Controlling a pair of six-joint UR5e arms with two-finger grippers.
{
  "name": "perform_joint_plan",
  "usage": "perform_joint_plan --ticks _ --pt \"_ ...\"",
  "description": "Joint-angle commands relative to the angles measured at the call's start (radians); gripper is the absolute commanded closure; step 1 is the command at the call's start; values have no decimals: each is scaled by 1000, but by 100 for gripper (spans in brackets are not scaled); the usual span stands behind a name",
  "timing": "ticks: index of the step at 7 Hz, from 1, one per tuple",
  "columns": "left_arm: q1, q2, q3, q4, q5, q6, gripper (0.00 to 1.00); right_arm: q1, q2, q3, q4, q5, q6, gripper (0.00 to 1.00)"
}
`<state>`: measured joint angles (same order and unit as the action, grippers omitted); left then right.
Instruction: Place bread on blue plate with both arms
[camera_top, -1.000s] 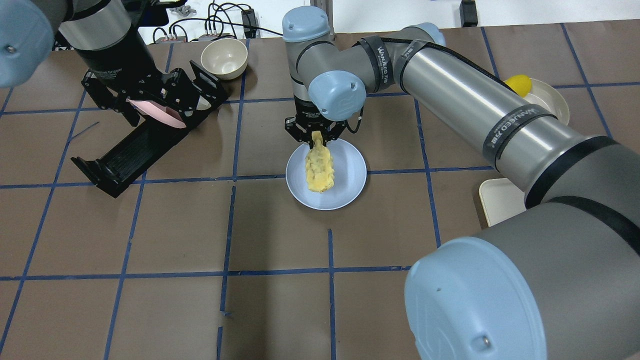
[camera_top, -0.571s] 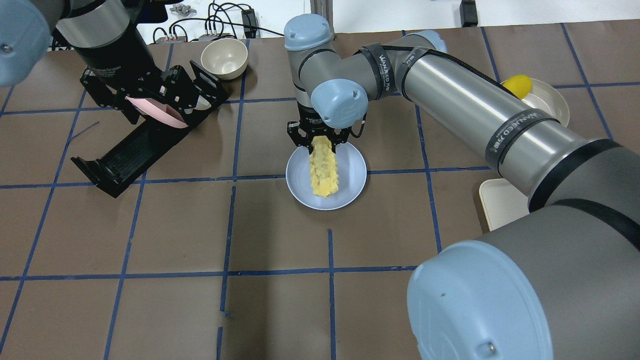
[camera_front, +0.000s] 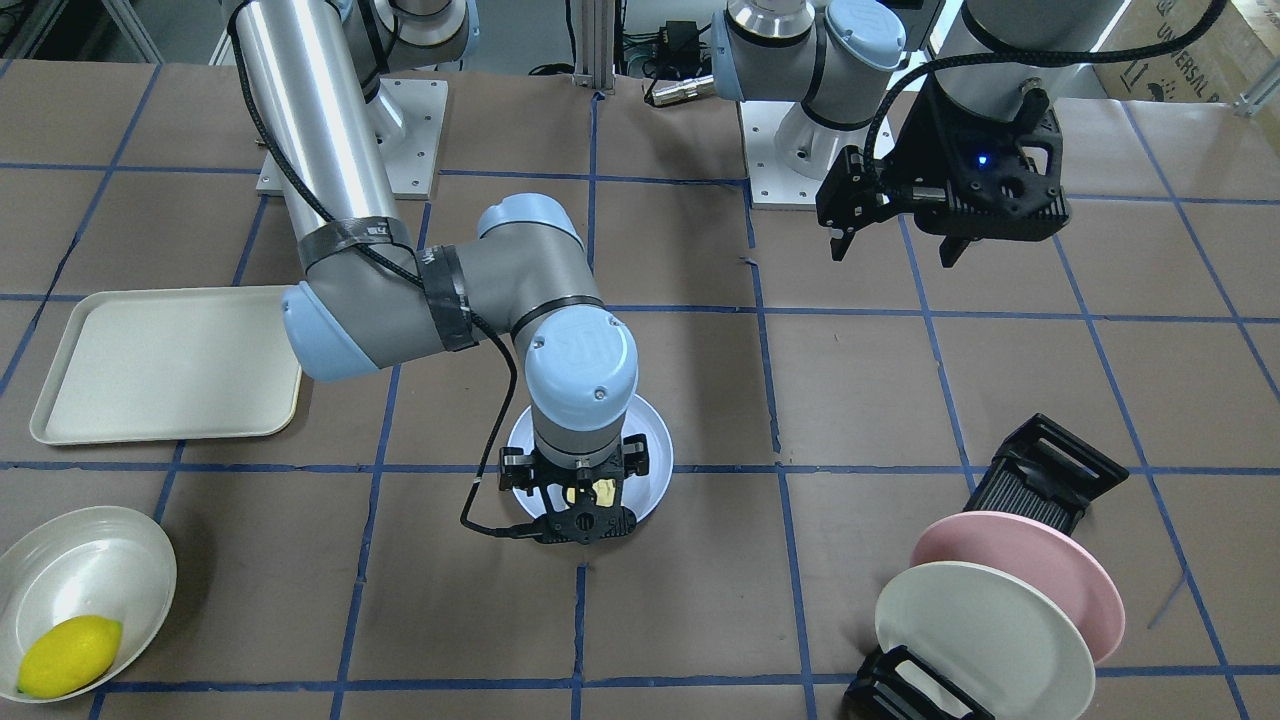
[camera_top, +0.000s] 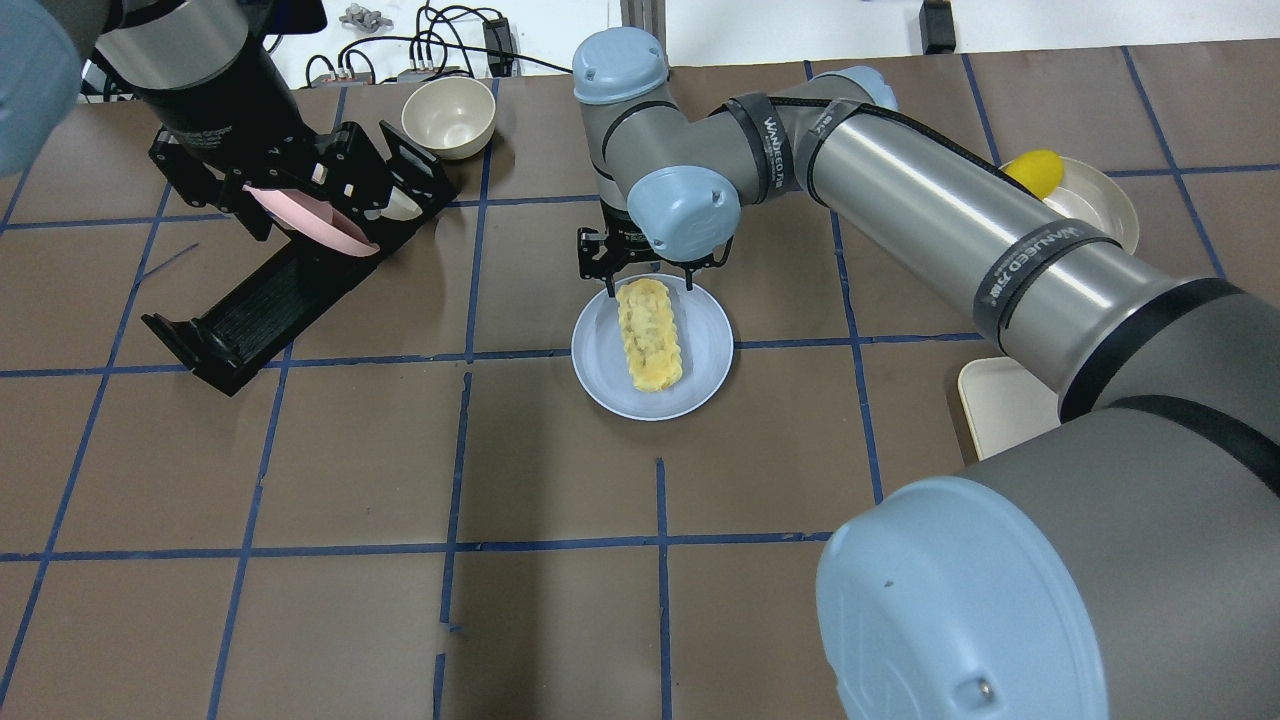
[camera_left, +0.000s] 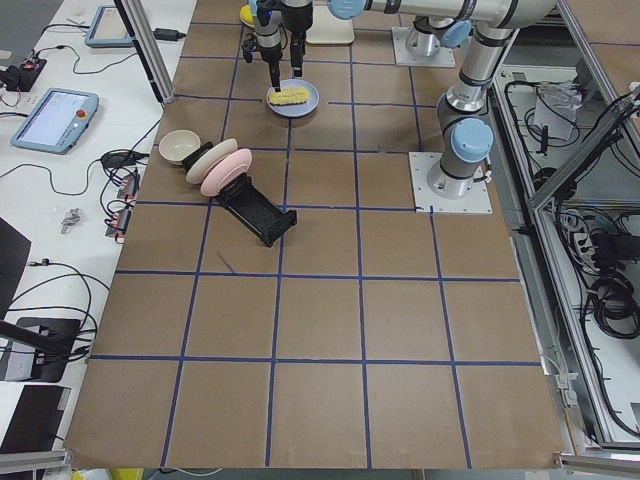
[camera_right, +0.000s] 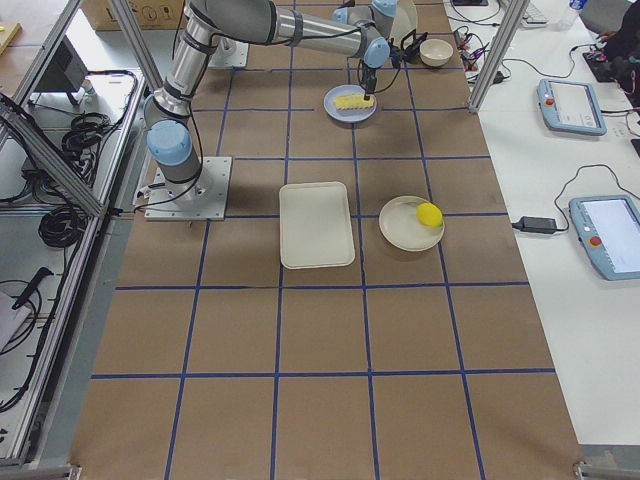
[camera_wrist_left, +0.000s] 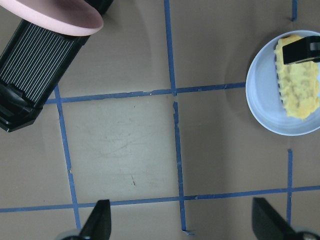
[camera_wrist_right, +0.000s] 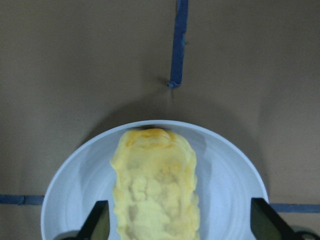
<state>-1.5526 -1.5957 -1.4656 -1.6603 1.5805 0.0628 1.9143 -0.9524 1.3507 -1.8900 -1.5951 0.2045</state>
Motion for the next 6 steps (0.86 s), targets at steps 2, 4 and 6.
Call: perform_joint_plan --ticks 2,4,6 --pt "6 77 -25 -7 62 -66 0 -163 -249 250 -17 -9 -238 1" --pt "11 120 -35 -12 59 -64 0 -289 -504 451 -4 -9 -290 0" --pt "22 73 -29 -1 -19 -52 0 -322 -665 597 -18 -14 -292 0"
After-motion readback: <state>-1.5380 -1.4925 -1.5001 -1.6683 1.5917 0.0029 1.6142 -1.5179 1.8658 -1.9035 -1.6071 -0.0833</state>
